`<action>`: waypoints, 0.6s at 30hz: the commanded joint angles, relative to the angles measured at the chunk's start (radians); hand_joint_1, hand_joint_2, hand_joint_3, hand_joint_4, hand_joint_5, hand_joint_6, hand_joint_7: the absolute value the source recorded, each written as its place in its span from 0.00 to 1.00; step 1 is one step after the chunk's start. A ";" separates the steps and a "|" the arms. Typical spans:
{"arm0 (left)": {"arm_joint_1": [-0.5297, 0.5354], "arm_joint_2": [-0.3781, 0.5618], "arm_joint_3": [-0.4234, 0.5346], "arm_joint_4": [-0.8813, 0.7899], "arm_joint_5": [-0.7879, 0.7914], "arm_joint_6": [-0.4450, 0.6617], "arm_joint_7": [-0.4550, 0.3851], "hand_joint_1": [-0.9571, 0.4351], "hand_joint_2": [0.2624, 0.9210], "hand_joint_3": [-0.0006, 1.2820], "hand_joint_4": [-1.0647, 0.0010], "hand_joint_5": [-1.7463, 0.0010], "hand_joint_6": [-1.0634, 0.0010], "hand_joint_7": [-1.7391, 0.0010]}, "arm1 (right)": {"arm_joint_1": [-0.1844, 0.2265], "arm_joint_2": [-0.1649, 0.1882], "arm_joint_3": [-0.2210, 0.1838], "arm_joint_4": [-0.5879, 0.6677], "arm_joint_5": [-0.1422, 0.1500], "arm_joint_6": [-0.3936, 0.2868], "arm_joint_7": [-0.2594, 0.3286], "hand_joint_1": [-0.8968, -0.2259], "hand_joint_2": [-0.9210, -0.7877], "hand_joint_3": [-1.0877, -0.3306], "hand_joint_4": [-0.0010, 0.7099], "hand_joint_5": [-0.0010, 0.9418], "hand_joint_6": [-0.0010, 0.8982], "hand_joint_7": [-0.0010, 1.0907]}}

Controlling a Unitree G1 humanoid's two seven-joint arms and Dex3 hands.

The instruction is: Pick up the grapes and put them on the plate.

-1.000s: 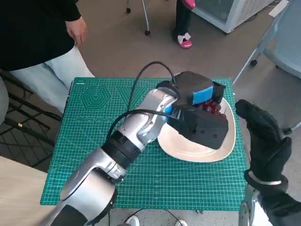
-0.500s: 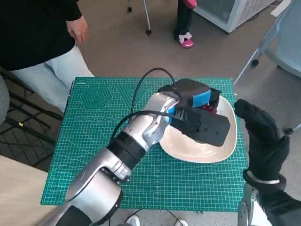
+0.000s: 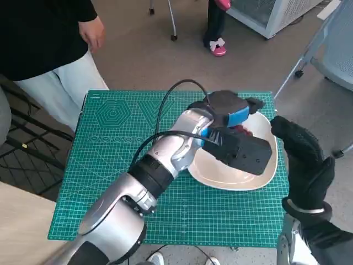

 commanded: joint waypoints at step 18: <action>0.095 0.090 0.143 -0.034 -0.176 -0.137 -0.004 0.32 1.00 0.06 0.86 0.99 0.85 0.99 | -0.015 0.002 0.008 0.050 0.014 -0.010 0.028 0.39 0.00 0.37 0.52 0.00 0.08 0.21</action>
